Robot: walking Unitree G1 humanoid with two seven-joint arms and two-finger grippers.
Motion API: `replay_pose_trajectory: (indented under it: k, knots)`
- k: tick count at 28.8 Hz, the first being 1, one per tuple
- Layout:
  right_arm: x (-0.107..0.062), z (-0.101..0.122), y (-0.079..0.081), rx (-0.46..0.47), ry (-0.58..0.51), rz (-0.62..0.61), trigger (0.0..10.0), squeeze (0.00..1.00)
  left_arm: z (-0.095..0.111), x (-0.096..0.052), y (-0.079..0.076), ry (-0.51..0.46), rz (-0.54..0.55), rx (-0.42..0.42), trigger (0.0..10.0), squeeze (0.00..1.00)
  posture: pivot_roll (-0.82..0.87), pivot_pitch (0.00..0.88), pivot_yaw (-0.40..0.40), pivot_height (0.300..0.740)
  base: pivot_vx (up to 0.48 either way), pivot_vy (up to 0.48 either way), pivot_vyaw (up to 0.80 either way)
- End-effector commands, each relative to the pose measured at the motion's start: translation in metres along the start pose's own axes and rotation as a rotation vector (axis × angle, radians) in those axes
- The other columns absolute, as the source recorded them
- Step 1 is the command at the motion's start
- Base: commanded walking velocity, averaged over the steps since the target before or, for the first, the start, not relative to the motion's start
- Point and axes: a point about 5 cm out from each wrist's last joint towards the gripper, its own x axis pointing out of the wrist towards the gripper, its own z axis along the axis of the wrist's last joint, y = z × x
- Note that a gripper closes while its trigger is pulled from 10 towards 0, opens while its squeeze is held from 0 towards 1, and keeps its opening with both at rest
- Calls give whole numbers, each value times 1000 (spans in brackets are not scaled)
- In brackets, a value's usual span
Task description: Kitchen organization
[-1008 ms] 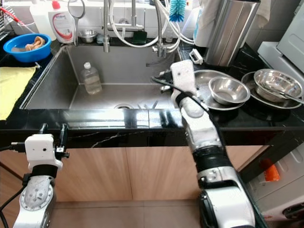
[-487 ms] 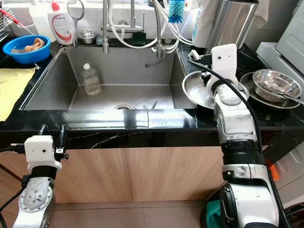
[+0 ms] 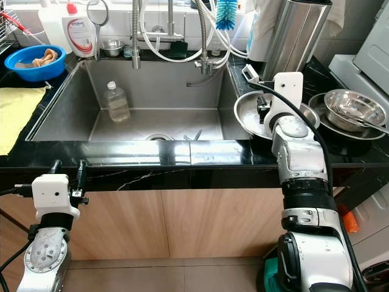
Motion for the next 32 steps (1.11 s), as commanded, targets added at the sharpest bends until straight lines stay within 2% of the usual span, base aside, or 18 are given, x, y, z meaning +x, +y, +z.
replay_pose_trajectory:
  k: [1, 14, 26, 32]
  knots:
    - [1, 4, -3, 16, 4, -16, 10000, 0, -14, -7, -7, 81, -46, -2, 10000, 0, -57, 0, -52, 740, 0, 0, 0]
    - [4, -9, -10, 42, 62, -56, 10000, 0, -14, -8, -8, 91, -56, -6, 10000, 0, -56, 0, -54, 740, 0, 0, 0]
    - [8, -10, 0, 55, 71, -26, 10000, 0, -14, -6, -7, 92, -59, -7, 10000, 0, -53, 0, -51, 740, 0, 0, 0]
    - [9, -10, 0, 56, 71, -26, 10000, 0, -14, -6, -7, 92, -59, -7, 10000, 0, -53, 0, -51, 740, 0, 0, 0]
